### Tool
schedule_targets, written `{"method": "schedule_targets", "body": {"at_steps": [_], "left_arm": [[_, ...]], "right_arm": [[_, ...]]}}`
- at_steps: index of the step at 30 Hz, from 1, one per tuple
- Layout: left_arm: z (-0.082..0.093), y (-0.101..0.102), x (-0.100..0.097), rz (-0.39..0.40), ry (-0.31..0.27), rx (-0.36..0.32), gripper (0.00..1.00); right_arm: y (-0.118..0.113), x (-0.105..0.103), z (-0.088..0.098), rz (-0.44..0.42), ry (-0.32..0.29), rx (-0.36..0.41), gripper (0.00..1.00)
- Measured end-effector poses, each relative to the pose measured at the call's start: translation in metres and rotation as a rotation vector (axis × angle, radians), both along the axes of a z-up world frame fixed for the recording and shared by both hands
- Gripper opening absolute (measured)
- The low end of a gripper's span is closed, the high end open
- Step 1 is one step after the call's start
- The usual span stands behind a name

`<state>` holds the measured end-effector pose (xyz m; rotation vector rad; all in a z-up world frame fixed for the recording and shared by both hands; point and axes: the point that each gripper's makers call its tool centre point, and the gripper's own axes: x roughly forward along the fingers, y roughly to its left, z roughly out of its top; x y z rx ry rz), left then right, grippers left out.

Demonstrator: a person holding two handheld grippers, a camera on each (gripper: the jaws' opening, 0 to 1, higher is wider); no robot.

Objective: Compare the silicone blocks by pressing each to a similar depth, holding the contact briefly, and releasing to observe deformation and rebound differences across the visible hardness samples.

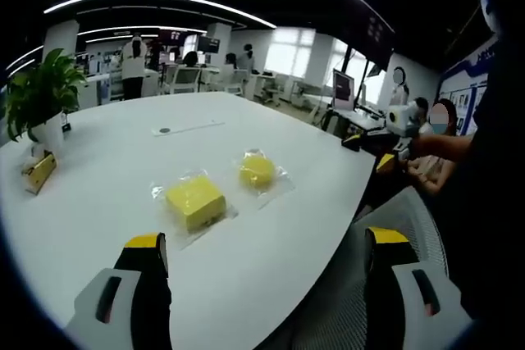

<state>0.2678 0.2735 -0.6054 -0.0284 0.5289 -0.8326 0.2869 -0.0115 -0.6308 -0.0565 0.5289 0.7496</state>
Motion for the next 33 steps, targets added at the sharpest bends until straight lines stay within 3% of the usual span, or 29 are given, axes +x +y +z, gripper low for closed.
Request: {"method": "schedule_targets", "body": {"at_steps": [4, 7, 9, 16, 25, 29, 31, 33], "left_arm": [[-0.007, 0.008, 0.003, -0.013, -0.062, 0.037, 0.99], [-0.007, 0.01, 0.002, -0.008, -0.063, 0.004, 0.99], [-0.006, 0.011, 0.001, -0.003, -0.064, -0.015, 0.99], [-0.016, 0.017, 0.002, 0.016, -0.043, -0.006, 0.99], [-0.024, 0.021, 0.012, 0.055, 0.047, -0.036, 0.99], [-0.027, 0.019, 0.024, 0.076, 0.097, -0.084, 0.97], [-0.029, 0.016, 0.03, 0.108, 0.175, -0.141, 0.94], [-0.027, 0.016, 0.039, 0.147, 0.202, -0.181, 0.94]], "right_arm": [[-0.002, 0.004, -0.008, -0.001, -0.002, -0.004, 0.96], [-0.005, 0.008, -0.008, -0.023, -0.012, 0.009, 0.96], [-0.004, 0.01, -0.003, -0.045, -0.018, 0.072, 0.96], [-0.013, 0.006, -0.018, -0.064, 0.048, 0.029, 0.96], [-0.014, 0.007, -0.021, -0.048, 0.078, 0.012, 0.96], [-0.015, 0.01, -0.019, -0.05, 0.08, 0.015, 0.96], [-0.017, 0.009, -0.021, -0.046, 0.085, 0.003, 0.96], [-0.019, 0.007, -0.023, -0.039, 0.091, -0.014, 0.95]]}}
